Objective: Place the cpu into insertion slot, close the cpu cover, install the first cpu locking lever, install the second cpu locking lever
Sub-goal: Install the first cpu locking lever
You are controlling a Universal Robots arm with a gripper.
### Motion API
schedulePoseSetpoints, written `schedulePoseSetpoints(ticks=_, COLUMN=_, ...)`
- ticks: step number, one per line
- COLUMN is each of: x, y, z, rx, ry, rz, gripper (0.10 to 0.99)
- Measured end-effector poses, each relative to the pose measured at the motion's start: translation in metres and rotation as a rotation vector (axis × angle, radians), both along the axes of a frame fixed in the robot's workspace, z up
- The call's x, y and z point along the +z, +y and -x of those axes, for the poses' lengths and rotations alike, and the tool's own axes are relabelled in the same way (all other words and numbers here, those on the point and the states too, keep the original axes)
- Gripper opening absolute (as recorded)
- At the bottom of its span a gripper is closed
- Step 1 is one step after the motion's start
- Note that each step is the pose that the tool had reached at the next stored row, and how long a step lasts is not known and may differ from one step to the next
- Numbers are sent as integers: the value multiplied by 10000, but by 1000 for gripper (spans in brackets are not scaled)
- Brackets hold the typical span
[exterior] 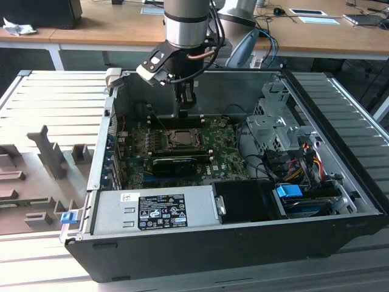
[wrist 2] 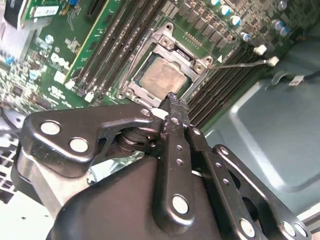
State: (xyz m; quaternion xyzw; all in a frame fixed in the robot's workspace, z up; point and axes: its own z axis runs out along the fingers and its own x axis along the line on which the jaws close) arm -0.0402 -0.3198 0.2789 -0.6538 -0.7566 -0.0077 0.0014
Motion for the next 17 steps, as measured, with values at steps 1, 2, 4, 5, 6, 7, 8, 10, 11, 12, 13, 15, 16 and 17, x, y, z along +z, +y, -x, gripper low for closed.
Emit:
schedulePoseSetpoints(ticks=1, x=0, y=0, z=0, rx=35, ry=0, rz=0, gripper=106)
schedulePoseSetpoints(ticks=2, x=0, y=0, z=0, rx=75, ry=1, rz=1, gripper=106)
schedulePoseSetpoints(ticks=4, x=3, y=-1, z=0, rx=347, ry=1, rz=-3, gripper=106)
schedulePoseSetpoints(ticks=5, x=2, y=-1, z=0, rx=543, ry=0, rz=-4, gripper=106)
schedulePoseSetpoints(ticks=6, x=3, y=-1, z=0, rx=875, ry=0, rz=-4, gripper=106)
schedulePoseSetpoints(ticks=7, x=3, y=-1, z=0, rx=1225, ry=0, rz=-4, gripper=106)
schedulePoseSetpoints(ticks=8, x=2, y=-1, z=0, rx=1432, ry=1, rz=-4, gripper=106)
schedulePoseSetpoints(ticks=10, x=3, y=-1, z=0, rx=1884, ry=1, rz=-4, gripper=106)
schedulePoseSetpoints(ticks=11, x=3, y=-1, z=0, rx=2086, ry=1, rz=-4, gripper=106)
schedulePoseSetpoints(ticks=12, x=3, y=-1, z=0, rx=2429, ry=1, rz=-4, gripper=106)
schedulePoseSetpoints(ticks=13, x=2, y=-1, z=0, rx=2636, ry=1, rz=-4, gripper=106)
schedulePoseSetpoints(ticks=15, x=2, y=-1, z=0, rx=3094, ry=1, rz=-4, gripper=106)
schedulePoseSetpoints(ticks=16, x=2, y=-1, z=0, rx=3274, ry=1, rz=-4, gripper=106)
schedulePoseSetpoints(ticks=17, x=1, y=-1, z=0, rx=3453, ry=1, rz=-4, gripper=106)
